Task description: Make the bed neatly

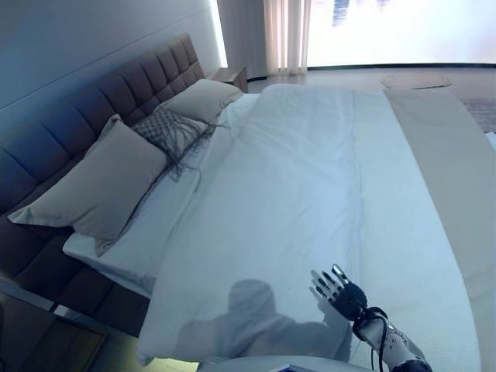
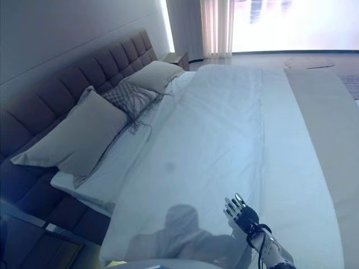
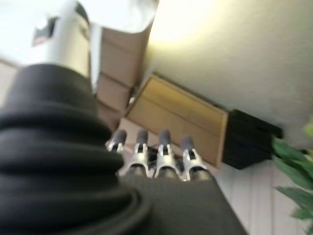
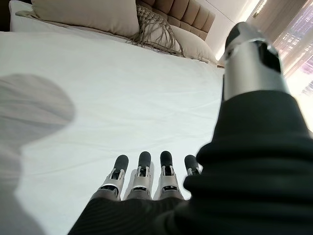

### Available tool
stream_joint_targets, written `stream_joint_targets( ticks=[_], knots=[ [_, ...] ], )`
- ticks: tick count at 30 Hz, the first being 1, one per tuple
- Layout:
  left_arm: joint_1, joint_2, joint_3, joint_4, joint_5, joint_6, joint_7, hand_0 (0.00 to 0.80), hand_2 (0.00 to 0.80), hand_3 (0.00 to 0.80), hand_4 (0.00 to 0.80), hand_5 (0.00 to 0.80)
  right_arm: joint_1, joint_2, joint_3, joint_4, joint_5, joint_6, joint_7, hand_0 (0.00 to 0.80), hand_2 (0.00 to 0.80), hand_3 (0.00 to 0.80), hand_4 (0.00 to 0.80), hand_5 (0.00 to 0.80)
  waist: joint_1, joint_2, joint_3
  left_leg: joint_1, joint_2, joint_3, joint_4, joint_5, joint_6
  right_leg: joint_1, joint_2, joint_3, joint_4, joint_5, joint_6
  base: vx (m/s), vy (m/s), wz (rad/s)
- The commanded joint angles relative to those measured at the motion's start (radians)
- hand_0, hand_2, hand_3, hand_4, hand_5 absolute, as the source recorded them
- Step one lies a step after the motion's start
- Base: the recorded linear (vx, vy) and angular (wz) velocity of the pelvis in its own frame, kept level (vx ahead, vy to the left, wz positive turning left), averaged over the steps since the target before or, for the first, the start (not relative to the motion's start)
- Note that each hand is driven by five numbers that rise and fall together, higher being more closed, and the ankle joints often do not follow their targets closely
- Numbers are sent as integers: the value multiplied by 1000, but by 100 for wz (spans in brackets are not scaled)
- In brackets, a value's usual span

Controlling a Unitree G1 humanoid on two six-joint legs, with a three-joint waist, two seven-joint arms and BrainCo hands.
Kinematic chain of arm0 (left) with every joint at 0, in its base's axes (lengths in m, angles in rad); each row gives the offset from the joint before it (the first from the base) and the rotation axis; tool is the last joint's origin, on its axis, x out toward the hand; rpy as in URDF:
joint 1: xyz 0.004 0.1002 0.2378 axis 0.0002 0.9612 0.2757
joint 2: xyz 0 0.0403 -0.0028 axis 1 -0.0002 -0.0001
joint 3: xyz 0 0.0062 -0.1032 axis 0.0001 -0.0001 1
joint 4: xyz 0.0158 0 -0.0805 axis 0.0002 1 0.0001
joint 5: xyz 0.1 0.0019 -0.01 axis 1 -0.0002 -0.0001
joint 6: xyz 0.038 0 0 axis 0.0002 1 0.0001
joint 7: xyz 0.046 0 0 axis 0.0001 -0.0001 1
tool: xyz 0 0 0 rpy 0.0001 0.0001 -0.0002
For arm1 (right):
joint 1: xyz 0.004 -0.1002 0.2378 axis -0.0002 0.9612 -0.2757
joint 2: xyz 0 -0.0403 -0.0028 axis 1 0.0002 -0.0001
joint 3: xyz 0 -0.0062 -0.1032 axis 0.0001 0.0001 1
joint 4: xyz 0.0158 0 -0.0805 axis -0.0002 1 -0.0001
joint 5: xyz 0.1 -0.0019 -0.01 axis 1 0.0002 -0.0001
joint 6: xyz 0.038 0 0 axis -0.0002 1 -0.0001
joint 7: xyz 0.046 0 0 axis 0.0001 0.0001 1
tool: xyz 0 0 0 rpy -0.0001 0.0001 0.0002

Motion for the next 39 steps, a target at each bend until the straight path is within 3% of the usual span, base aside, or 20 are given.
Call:
stream_joint_targets(
  ticks=[1, 5, 10, 19, 20, 21, 23, 24, 27, 30, 32, 34, 36, 39],
  knots=[
    [-69, 159, 100, -233, -111, -97, -44, 0, 0, 0, 0, 0, -71, 95, -40, -43, -12, -40, 31, 0, 0, 0, 0, 0, 28, -85, 59, 20, 18, -58, 119, -116, 28, 54, -5, -29, -305, 352, 44, 19, -30, 6],
    [-72, 159, 115, -422, -303, -163, -198, 0, 0, 0, 0, 0, -42, 112, -53, -56, -91, -138, 72, 0, 0, 0, 0, 0, 19, -92, 64, 21, 21, -51, 126, -128, 35, 53, -3, -13, -305, 350, 43, 3, -27, -3],
    [-100, 104, 76, -595, -472, -156, -421, 0, 0, 0, 0, 0, 3, 125, -98, -93, -152, -207, 85, 0, 0, 0, 0, 0, -4, -102, 69, 24, 14, -42, 128, -132, 43, 49, -15, 9, -296, 361, 43, -1, 27, -6],
    [-227, 93, -122, -594, -482, -94, -434, 0, 0, 0, 0, 0, 12, 150, -96, -82, -96, -241, 81, 0, 0, 0, 0, 0, -65, -117, 75, 42, -61, -25, 82, -158, 102, -50, -100, 61, -227, 475, 95, -25, 91, -18],
    [-228, 92, -125, -593, -484, -89, -430, 0, 0, 0, 0, 0, 11, 154, -97, -79, -90, -239, 85, 0, 0, 0, 0, 0, -66, -119, 76, 40, -67, -24, 80, -161, 108, -66, -105, 69, -203, 479, 98, -200, 79, -12],
    [-236, 89, -131, -578, -491, -85, -423, 0, 0, 0, 0, 0, 14, 158, -99, -76, -79, -235, 84, 0, 0, 0, 0, 0, -73, -119, 82, 18, -78, -14, 91, -143, 131, -95, -114, 77, -117, 479, 78, -233, 98, -17],
    [-242, 84, -143, -565, -497, -90, -409, 0, 0, 0, 0, 0, 25, 160, -91, -74, -69, -232, 76, 0, 0, 0, 0, 0, -77, -112, 82, -8, -83, -31, 104, -135, 151, -114, -91, 104, -27, 444, 55, -173, 81, -19],
    [-241, 76, -151, -561, -498, -94, -392, 0, 0, 0, 0, 0, 34, 158, -80, -62, -59, -240, 73, 0, 0, 0, 0, 0, -76, -105, 79, -14, -89, -64, 105, -145, 160, -108, -58, 131, 37, 401, 53, -92, 3, -7],
    [-236, 69, -162, -539, -514, -111, -355, 0, 0, 0, 0, 0, 25, 139, -54, -23, -45, -257, 90, 0, 0, 0, 0, 0, -56, -113, 74, -58, -96, -88, 117, -117, 158, -69, 11, 117, -4, 365, 23, -128, -142, 3],
    [-237, 64, -152, -512, -542, -113, -340, 0, 0, 0, 0, 0, -9, 119, -30, 15, -52, -236, 79, 0, 0, 0, 0, 0, -31, -126, 77, -116, -62, -85, 138, -62, 97, 10, 92, 95, -156, 286, -5, -145, -252, -11],
    [-235, 59, -139, -516, -564, -93, -357, 0, 0, 0, 0, 0, -18, 103, -24, 18, -57, -227, 68, 0, 0, 0, 0, 0, -12, -137, 88, -173, -26, -88, 178, -37, 57, 48, 118, 87, -214, 243, -24, -174, -194, -17],
    [-221, 40, -125, -522, -558, -79, -388, 0, 0, 0, 0, 0, -26, 86, -22, 14, -43, -223, 38, 0, 0, 0, 0, 0, -4, -151, 96, -204, 15, -79, 254, -56, 39, 47, 111, 61, -221, 230, -44, -200, -62, -18],
    [-183, 19, -124, -540, -551, -82, -396, 0, 0, 0, 0, 0, -15, 65, -29, -12, -18, -210, 34, 0, 0, 0, 0, 0, -16, -161, 104, -212, 60, -101, 361, -76, 29, 26, 94, 65, -200, 225, -68, -153, 80, -30],
    [-142, -3, -117, -543, -601, -89, -404, 0, 0, 0, 0, 0, 4, 48, -47, -43, -14, -172, 46, 0, 0, 0, 0, 0, -56, -144, 106, -165, 136, -133, 363, -11, 9, -21, 76, 107, -136, 205, -85, -102, 239, -44]
  ],
)
